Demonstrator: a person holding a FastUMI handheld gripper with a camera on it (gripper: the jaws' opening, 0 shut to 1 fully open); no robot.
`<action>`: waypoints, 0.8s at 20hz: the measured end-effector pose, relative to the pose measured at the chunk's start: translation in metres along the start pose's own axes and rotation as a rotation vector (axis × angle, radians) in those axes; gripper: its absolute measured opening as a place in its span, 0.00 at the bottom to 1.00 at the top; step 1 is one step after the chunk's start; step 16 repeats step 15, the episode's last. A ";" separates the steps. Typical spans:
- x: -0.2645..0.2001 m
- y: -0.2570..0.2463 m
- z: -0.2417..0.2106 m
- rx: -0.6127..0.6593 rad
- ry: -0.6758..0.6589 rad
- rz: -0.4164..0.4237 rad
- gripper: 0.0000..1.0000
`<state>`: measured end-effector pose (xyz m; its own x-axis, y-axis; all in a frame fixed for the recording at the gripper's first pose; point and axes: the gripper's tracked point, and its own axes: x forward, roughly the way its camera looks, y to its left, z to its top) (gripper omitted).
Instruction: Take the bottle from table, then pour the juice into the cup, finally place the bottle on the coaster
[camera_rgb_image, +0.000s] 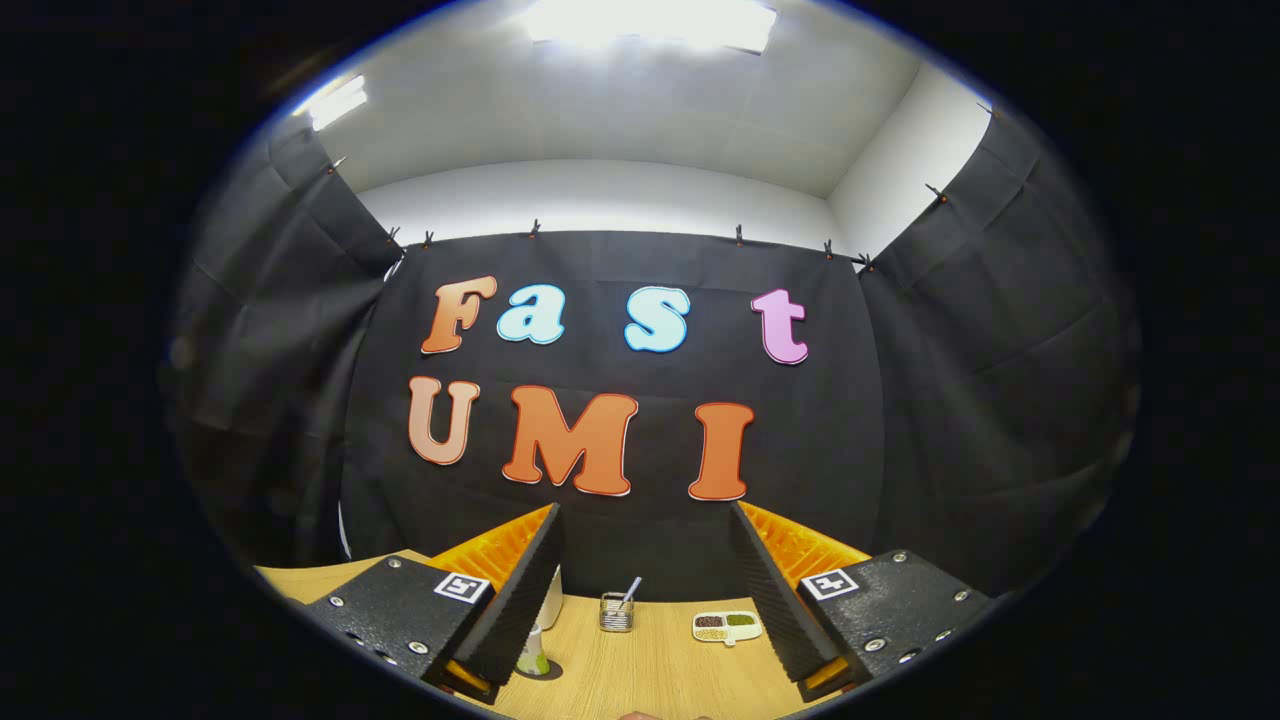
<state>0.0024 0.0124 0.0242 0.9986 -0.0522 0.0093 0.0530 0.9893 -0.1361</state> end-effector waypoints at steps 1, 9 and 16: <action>0.000 0.000 0.002 -0.005 -0.005 0.003 0.97; -0.002 0.007 0.010 0.007 -0.015 0.017 0.97; -0.005 0.017 0.014 -0.016 -0.030 0.032 0.97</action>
